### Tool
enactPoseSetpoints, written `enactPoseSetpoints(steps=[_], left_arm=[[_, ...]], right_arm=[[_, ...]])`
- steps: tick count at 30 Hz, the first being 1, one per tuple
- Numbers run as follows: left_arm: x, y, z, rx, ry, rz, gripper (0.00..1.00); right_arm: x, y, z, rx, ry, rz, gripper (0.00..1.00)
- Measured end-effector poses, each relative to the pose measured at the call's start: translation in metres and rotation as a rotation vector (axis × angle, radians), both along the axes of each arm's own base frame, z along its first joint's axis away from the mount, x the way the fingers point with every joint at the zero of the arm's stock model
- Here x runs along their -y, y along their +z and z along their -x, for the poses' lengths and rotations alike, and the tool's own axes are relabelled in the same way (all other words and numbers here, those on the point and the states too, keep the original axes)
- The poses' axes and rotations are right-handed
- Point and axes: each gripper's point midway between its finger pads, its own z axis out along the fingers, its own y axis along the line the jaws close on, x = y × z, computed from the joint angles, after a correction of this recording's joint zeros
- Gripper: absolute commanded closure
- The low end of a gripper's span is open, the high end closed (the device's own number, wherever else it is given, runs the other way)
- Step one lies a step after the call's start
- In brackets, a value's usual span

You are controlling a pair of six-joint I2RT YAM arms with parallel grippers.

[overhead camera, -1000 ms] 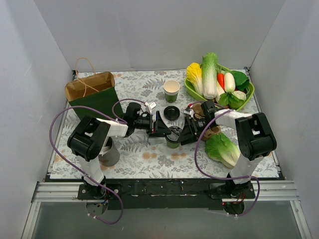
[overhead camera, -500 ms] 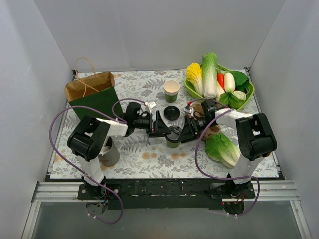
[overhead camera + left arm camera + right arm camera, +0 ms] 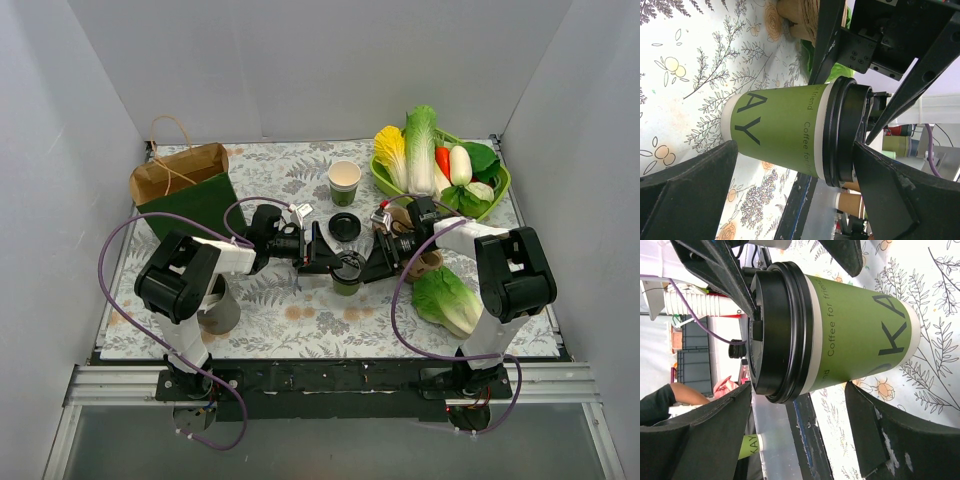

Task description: Pack the takeout coffee

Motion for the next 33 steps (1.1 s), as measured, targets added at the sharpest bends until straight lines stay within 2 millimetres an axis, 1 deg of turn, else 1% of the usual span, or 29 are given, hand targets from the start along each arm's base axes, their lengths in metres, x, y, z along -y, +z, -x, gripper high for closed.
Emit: enactPoseSetpoints(steps=[12, 15, 17, 21, 26, 33], left_arm=[[0.000, 0.000, 0.000, 0.000, 0.000, 0.000, 0.02], [0.000, 0.000, 0.000, 0.001, 0.000, 0.000, 0.02], [0.000, 0.000, 0.000, 0.001, 0.000, 0.000, 0.02], [0.000, 0.000, -0.001, 0.001, 0.000, 0.000, 0.02], [0.001, 0.000, -0.001, -0.002, -0.005, 0.002, 0.02], [0.002, 0.000, -0.002, -0.006, -0.009, 0.003, 0.02]], right_arm=[[0.004, 0.004, -0.008, -0.016, -0.033, -0.020, 0.26], [0.004, 0.004, -0.008, -0.030, -0.034, -0.029, 0.26], [0.004, 0.005, -0.008, -0.036, -0.034, -0.038, 0.24], [0.005, 0.009, -0.006, -0.013, -0.013, -0.080, 0.24], [0.006, 0.013, -0.003, -0.003, 0.000, -0.115, 0.27], [0.007, 0.012, -0.004, -0.002, -0.003, -0.111, 0.30]])
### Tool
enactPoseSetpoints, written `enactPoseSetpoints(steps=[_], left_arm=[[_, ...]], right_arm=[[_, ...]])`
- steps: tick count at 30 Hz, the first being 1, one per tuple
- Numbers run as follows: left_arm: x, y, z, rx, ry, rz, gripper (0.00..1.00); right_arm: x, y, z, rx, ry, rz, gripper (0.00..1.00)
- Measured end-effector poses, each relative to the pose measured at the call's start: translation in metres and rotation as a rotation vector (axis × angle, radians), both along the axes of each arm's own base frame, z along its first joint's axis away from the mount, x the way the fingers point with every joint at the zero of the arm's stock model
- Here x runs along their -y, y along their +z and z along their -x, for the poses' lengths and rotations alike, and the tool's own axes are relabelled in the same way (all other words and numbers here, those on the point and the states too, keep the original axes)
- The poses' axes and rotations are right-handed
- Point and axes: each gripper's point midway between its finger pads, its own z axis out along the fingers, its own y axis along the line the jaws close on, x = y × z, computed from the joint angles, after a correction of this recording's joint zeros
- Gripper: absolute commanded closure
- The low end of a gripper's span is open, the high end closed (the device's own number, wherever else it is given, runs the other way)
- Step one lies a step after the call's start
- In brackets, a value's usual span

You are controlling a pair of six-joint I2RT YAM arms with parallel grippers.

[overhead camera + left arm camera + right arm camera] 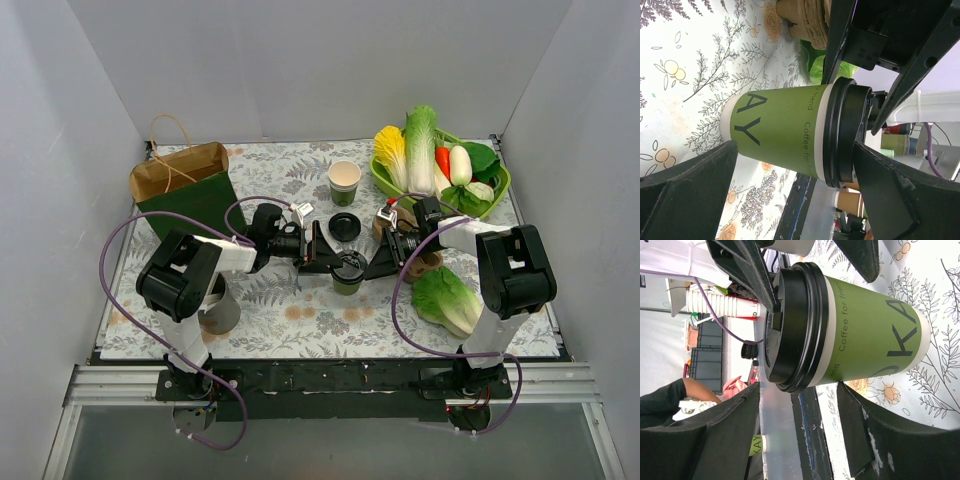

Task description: Pack the takeout coffee

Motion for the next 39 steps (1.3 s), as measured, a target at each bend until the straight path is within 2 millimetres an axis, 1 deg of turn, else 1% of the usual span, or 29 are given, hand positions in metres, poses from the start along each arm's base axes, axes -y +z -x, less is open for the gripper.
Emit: enactPoseSetpoints(steps=[13, 24, 29, 31, 34, 39], left_arm=[[-0.001, 0.000, -0.001, 0.000, 0.003, 0.000, 0.02], [-0.001, 0.000, -0.002, -0.001, 0.006, -0.001, 0.02], [-0.001, 0.000, -0.002, -0.002, 0.004, 0.000, 0.02], [-0.001, 0.000, -0.002, -0.003, 0.004, 0.000, 0.02], [-0.001, 0.000, -0.003, -0.002, 0.006, 0.001, 0.02], [-0.002, 0.000, -0.004, -0.005, 0.008, 0.000, 0.02]], right_arm=[[0.000, -0.011, -0.005, -0.051, -0.023, 0.043, 0.38], [0.000, -0.014, -0.003, -0.167, -0.049, 0.080, 0.42], [0.001, -0.015, 0.000, -0.246, -0.067, 0.095, 0.43], [0.001, -0.016, 0.002, -0.286, -0.073, 0.093, 0.43], [0.002, -0.016, 0.005, -0.342, -0.083, 0.084, 0.46], [0.002, -0.015, 0.005, -0.364, -0.084, 0.046, 0.47]])
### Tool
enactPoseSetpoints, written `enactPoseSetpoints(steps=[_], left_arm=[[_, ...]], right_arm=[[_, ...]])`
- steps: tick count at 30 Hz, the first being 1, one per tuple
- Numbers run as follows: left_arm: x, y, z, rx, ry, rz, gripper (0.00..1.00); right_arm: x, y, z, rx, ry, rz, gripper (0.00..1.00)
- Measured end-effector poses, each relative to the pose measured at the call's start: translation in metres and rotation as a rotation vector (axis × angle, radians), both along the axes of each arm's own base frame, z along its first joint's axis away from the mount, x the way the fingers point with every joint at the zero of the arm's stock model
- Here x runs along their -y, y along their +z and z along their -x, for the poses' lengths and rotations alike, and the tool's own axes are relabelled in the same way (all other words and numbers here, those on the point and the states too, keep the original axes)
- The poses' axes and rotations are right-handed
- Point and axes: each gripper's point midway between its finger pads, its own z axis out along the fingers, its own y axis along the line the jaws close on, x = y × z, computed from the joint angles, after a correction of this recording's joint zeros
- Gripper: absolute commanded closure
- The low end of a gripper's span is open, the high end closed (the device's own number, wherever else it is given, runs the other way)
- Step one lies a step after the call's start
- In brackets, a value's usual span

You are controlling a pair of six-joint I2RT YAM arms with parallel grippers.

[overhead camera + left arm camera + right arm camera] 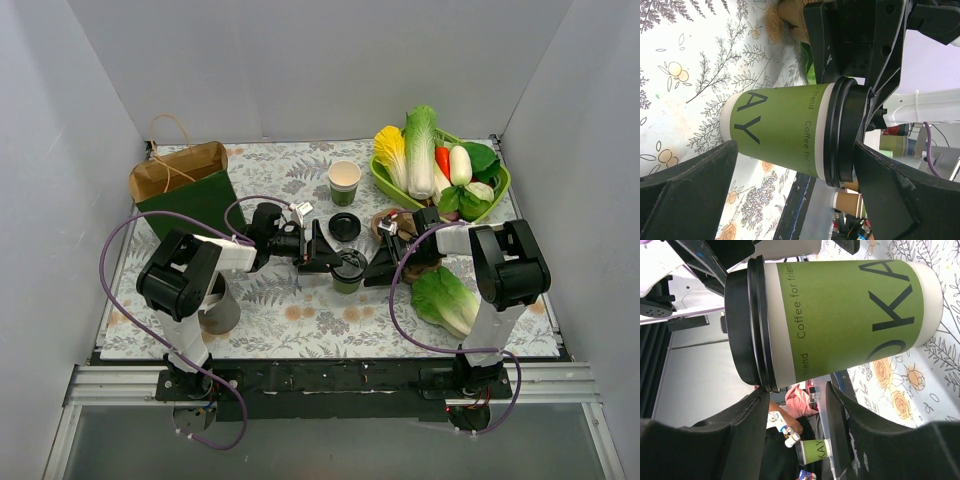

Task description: Pack the takeout coffee

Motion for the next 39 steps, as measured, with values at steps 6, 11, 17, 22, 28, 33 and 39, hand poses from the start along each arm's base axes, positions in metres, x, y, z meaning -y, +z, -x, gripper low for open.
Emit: enactPoseSetpoints(steps=[6, 11, 17, 22, 28, 33, 39], left_arm=[[-0.001, -0.001, 0.000, -0.019, 0.007, -0.004, 0.02], [-0.004, -0.002, -0.002, -0.035, 0.014, -0.003, 0.02], [-0.004, -0.002, -0.006, -0.048, 0.015, 0.000, 0.02], [-0.004, -0.003, -0.007, -0.059, 0.012, 0.003, 0.02], [-0.003, -0.003, -0.008, -0.063, 0.006, 0.005, 0.02], [-0.004, 0.001, -0.014, -0.045, 0.008, 0.013, 0.02], [-0.006, 0.005, -0.021, -0.037, 0.016, 0.026, 0.02]], right_arm=[[-0.002, 0.002, -0.002, -0.014, 0.000, -0.034, 0.49], [-0.002, 0.002, -0.002, -0.022, 0.001, -0.039, 0.53], [-0.001, 0.004, -0.005, -0.032, -0.015, 0.038, 0.60], [0.001, 0.004, -0.005, -0.039, -0.024, 0.095, 0.60], [0.003, 0.003, -0.007, -0.006, -0.021, 0.138, 0.45], [0.004, 0.001, -0.028, 0.190, -0.011, 0.179, 0.29], [0.002, 0.016, -0.050, 0.365, -0.019, 0.170, 0.29]])
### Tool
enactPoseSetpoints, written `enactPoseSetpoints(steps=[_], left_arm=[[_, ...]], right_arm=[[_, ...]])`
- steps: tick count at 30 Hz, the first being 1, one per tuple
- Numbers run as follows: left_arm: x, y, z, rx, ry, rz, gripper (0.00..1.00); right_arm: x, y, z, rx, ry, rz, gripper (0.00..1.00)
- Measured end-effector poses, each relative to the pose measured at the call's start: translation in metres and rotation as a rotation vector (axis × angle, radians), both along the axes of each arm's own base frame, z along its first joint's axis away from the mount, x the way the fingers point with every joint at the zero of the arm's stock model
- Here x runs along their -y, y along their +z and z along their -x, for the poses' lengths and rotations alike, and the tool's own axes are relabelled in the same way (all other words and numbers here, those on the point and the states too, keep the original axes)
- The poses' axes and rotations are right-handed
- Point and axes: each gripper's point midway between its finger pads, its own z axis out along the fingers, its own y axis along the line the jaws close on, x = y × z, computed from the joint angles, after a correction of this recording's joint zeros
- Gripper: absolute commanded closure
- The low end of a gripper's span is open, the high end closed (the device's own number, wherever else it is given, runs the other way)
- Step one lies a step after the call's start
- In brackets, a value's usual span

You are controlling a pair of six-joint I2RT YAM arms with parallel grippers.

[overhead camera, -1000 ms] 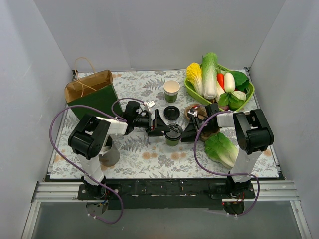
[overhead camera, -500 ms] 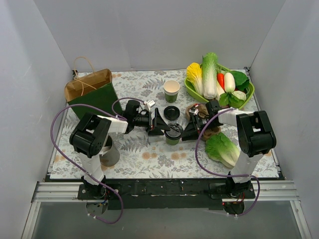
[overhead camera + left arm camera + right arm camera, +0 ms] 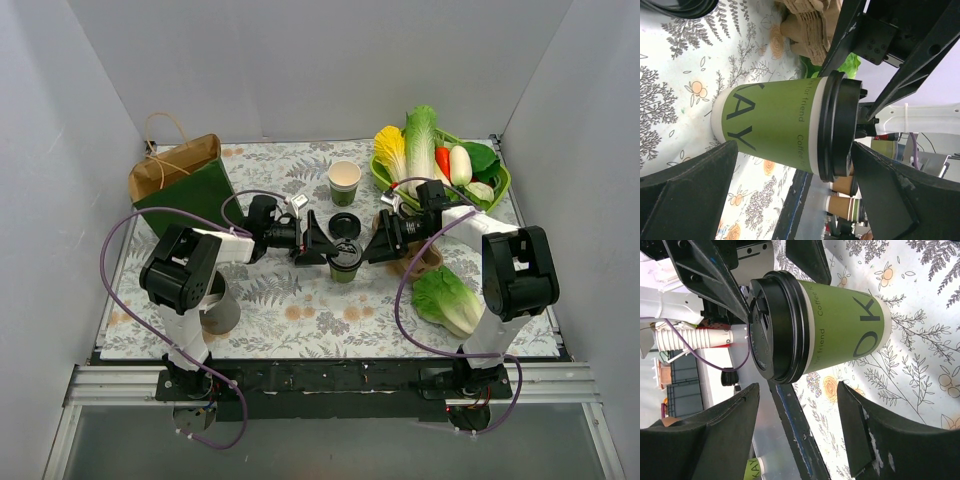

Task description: Pack the takeout coffee

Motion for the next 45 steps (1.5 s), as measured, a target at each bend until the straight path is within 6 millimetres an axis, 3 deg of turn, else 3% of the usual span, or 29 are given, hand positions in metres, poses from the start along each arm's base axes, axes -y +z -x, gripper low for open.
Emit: enactPoseSetpoints(steps=[11, 17, 25, 36, 42, 45], left_arm=[[0.003, 0.010, -0.005, 0.021, -0.014, 0.016, 0.02], [0.003, 0.008, -0.021, 0.059, 0.045, -0.040, 0.02], [-0.001, 0.002, -0.027, 0.048, 0.086, -0.071, 0.02], [-0.002, 0.002, -0.025, 0.038, 0.093, -0.058, 0.02], [0.000, 0.017, -0.030, 0.097, 0.077, -0.055, 0.02], [0.001, 0.028, -0.034, 0.144, 0.063, -0.056, 0.02]], right_arm=[[0.000, 0.005, -0.008, 0.044, -0.005, -0.007, 0.29], [-0.003, 0.016, -0.026, 0.109, -0.011, -0.003, 0.32], [-0.003, -0.002, -0.032, 0.077, -0.011, 0.022, 0.36], [-0.007, 0.001, -0.029, 0.063, 0.004, 0.001, 0.36], [-0.005, 0.018, -0.050, 0.227, 0.033, 0.041, 0.34], [0.001, 0.026, -0.051, 0.318, 0.057, 0.075, 0.33]])
